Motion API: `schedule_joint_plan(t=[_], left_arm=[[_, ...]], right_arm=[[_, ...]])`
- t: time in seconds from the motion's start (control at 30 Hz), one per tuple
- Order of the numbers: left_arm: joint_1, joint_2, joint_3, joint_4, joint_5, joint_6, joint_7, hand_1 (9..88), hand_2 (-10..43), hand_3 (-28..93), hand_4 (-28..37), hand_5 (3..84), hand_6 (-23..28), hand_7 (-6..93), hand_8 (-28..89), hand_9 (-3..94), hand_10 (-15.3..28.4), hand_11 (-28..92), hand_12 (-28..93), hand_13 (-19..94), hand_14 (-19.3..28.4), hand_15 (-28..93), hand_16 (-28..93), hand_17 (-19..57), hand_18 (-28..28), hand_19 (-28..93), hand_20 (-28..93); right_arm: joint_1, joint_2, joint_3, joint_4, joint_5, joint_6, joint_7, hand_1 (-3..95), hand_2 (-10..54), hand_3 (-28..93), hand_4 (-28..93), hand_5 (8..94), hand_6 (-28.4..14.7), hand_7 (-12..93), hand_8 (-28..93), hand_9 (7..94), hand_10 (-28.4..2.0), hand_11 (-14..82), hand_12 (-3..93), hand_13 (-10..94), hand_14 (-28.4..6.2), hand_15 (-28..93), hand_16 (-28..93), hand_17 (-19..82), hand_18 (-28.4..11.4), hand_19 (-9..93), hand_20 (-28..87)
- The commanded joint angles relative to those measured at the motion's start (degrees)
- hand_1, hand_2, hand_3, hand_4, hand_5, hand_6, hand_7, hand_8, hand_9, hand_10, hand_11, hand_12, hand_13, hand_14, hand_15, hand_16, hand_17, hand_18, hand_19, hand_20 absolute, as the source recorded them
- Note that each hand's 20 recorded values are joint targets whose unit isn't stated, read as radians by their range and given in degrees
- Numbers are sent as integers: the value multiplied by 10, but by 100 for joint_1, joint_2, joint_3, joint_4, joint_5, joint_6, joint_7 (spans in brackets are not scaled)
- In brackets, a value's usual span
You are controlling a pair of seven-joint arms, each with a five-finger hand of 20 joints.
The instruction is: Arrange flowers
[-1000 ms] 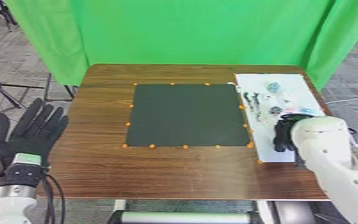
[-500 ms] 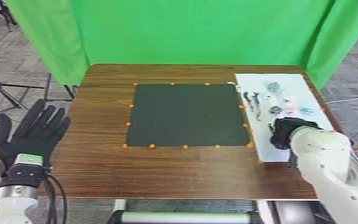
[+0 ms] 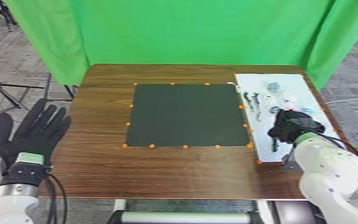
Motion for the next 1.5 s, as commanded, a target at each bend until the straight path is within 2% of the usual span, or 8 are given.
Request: schedule_joint_plan(t=[0.03, 0.1, 0.27, 0.37, 0.87, 0.97, 1.17, 1.5], left_arm=[[228, 47, 10, -68, -92, -14, 154, 252, 126, 724, -283, 370, 74, 125, -91, 356, 158, 240, 117, 256, 159, 359, -95, -22, 111, 339, 58], [192, 48, 38, -51, -82, -38, 134, 252, 126, 724, -283, 370, 74, 126, -90, 355, 158, 240, 117, 255, 160, 358, -95, -22, 111, 339, 58], [149, 34, 18, -30, -56, -34, 82, 253, 126, 723, -283, 369, 74, 127, -90, 354, 158, 239, 117, 255, 160, 358, -94, -22, 111, 339, 58], [137, 24, 22, -32, -55, -22, 64, 252, 125, 724, -283, 369, 74, 128, -90, 354, 157, 238, 117, 255, 160, 357, -95, -22, 111, 340, 58], [140, -10, 60, -38, -61, -2, 16, 251, 125, 725, -283, 370, 75, 128, -90, 355, 158, 239, 118, 255, 161, 360, -93, -23, 112, 340, 58], [111, -27, 84, -37, -53, 10, -22, 252, 126, 723, -283, 371, 75, 128, -90, 354, 158, 240, 118, 255, 160, 360, -93, -22, 112, 339, 58], [124, -42, 93, -31, -69, 23, -10, 253, 126, 724, -283, 371, 75, 129, -91, 354, 158, 240, 117, 256, 160, 360, -95, -23, 112, 340, 58], [100, -41, 141, -14, -94, 4, -46, 253, 126, 723, -283, 370, 75, 129, -90, 354, 157, 240, 117, 255, 160, 360, -95, -23, 112, 342, 57]], right_arm=[[209, -18, -138, -167, -160, 195, 174, 356, -89, 851, 30, 777, -23, 528, 272, 852, -138, 476, 470, 787, -136, 615, 343, 518, -223, 932, 488], [364, -133, -92, -177, 177, -692, 560, 362, -86, 842, 6, 773, -18, 526, 275, 856, -120, 460, 491, 794, -126, 606, 340, 527, -220, 932, 491], [615, -244, -352, 235, 172, -1318, 907, 268, -48, 710, -115, 775, -45, 485, -50, 831, -140, 459, 397, 765, -139, 591, 330, 510, -226, 932, 494], [693, -305, -417, 454, 192, -1518, 1016, 222, -74, 689, -149, 767, -52, 451, -76, 813, -150, 449, 395, 743, -150, 591, 326, 492, -232, 932, 491], [1179, -549, -824, 1611, 617, -2270, 974, 289, -94, 711, -214, 760, -52, 431, -79, 798, -153, 452, 383, 728, -154, 597, 308, 482, -231, 932, 484], [1319, -627, -994, 1910, 826, -2514, 1088, 415, -95, 706, -253, 774, -40, 368, 153, 819, -149, 421, 362, 756, -132, 554, 298, 488, -228, 932, 477], [1280, -711, -1052, 2052, 854, -2605, 1101, 513, -95, 711, -240, 847, -19, 269, 241, 887, -117, 272, 429, 811, -111, 485, 309, 510, -224, 932, 460], [1066, -655, -671, 1864, 1649, -2870, 1707, 424, -95, 732, -57, 781, -17, 396, 241, 890, -121, 275, 370, 837, -109, 452, 299, 553, -190, 932, 409]])
